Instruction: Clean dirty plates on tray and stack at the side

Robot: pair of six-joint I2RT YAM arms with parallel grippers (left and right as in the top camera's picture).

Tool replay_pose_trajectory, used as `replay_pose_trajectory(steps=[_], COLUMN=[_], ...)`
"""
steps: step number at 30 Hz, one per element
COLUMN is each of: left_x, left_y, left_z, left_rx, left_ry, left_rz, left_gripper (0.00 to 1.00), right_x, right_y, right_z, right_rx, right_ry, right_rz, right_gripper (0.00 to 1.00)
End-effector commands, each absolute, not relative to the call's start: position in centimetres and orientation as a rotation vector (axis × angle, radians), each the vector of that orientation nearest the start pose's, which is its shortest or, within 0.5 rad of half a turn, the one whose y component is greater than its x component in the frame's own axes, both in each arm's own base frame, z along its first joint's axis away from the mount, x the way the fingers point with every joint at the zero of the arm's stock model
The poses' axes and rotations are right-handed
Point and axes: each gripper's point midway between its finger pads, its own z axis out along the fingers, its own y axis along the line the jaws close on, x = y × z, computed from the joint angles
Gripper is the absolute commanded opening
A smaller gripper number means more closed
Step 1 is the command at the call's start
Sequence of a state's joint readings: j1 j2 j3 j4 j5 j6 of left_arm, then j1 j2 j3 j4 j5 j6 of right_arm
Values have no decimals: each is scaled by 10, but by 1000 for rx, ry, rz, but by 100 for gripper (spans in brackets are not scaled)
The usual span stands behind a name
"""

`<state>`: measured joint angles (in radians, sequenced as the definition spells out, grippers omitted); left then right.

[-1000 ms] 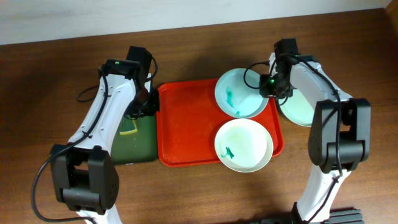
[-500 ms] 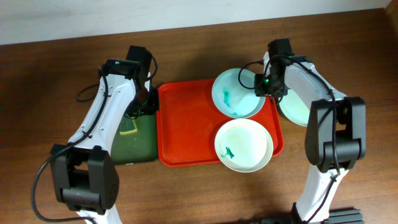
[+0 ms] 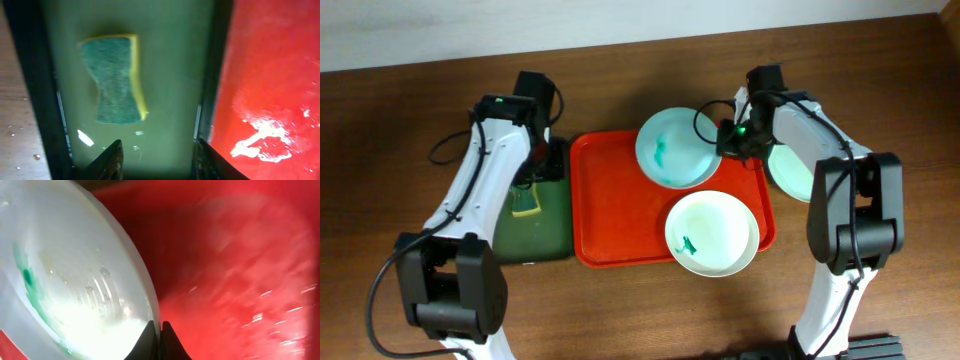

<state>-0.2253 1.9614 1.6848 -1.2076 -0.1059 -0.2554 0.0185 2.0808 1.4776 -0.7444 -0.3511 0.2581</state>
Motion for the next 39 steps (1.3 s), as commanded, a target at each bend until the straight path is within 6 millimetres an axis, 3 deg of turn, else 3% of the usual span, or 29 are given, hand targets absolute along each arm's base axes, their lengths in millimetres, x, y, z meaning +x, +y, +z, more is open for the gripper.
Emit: replay_pose_trajectory(steps=[1,6,12,15,17,18,22,25,31,34,39], left_x=[391,391,388,388,388,388,387,386,387,389,390], left_y=[-32,-5,-2,-5,-5,-5,-5,-5,-20,-27,-23], left_z=[110,110,103,101,101,101,101,94,56,53,45], left_rx=[-201,-231,-223,-222,-222,-222,-223,-223,-213,-81,-77], left_ry=[3021,3035,3060,3068,3067,3068,3070,3072,3057,3051,3043], left_rz=[150,114,120,92,93,93,94,94,-45,-100,-68], left_gripper=[46,44,43,45,45,45,52,49,42,45,50], right_x=[419,395,382,384,390,393,393,393,393,394,394], right_y=[108,147,169,160,153,150,153,154,155,155,155], right_z=[22,19,16,13,11,11,11,11,11,11,11], right_rx=[245,309,249,248,250,248,233,229,227,228,228], right_ry=[2966,3054,3093,3089,3065,3054,3051,3049,3049,3048,3048], right_rz=[646,631,586,487,424,397,400,401,402,402,402], right_gripper=[4,4,4,33,40,39,18,17,17,17,17])
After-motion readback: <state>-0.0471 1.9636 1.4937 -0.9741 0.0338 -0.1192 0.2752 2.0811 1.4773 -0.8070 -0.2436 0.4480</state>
